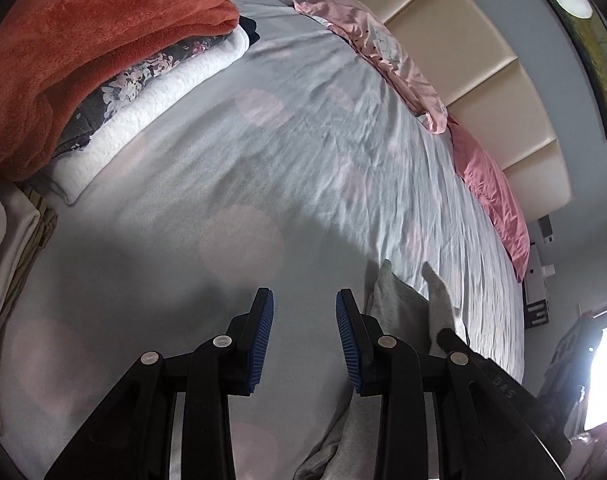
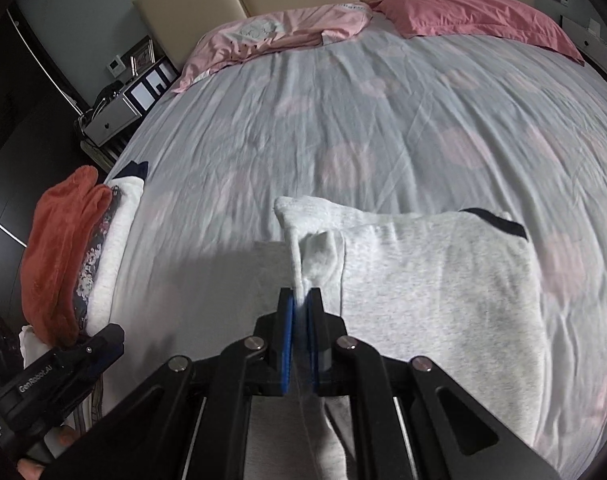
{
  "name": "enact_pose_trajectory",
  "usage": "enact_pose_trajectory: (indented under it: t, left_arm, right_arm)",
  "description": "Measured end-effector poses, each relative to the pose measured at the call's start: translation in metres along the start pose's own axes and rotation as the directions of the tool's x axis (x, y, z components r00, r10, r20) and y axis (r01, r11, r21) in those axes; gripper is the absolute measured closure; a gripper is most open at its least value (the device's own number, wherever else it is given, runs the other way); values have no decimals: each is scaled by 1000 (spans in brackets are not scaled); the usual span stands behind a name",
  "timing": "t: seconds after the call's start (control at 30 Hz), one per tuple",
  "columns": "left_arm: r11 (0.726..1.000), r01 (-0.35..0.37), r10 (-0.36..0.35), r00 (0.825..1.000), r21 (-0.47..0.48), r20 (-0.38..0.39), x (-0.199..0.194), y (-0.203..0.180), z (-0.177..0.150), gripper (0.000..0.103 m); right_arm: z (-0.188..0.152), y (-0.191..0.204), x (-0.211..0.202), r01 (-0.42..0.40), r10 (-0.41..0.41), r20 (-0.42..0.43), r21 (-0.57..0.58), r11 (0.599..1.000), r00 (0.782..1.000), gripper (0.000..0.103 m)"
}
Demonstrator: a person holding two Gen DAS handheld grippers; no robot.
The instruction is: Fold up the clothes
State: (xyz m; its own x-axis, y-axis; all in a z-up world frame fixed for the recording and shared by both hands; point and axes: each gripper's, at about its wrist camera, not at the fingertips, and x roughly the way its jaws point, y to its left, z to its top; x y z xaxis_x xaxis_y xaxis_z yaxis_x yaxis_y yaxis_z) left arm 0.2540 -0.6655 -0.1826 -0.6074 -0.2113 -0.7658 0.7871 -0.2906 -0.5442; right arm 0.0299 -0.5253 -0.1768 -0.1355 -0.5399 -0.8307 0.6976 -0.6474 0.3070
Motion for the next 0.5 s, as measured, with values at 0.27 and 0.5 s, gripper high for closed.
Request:
enact_pose_trajectory:
  t: [0.27,0.5]
  left_arm:
    - [999,-1,3,999,47,-52,19,-10,-1,68]
    - [990,-40,53,994,135,-96,33,-25,-11,68]
  right_arm:
    - [-16,12,50,8,-11,-94,-30,1000,996,96]
    - [-16,24,48,27,-40,-140,-88,996,989,87]
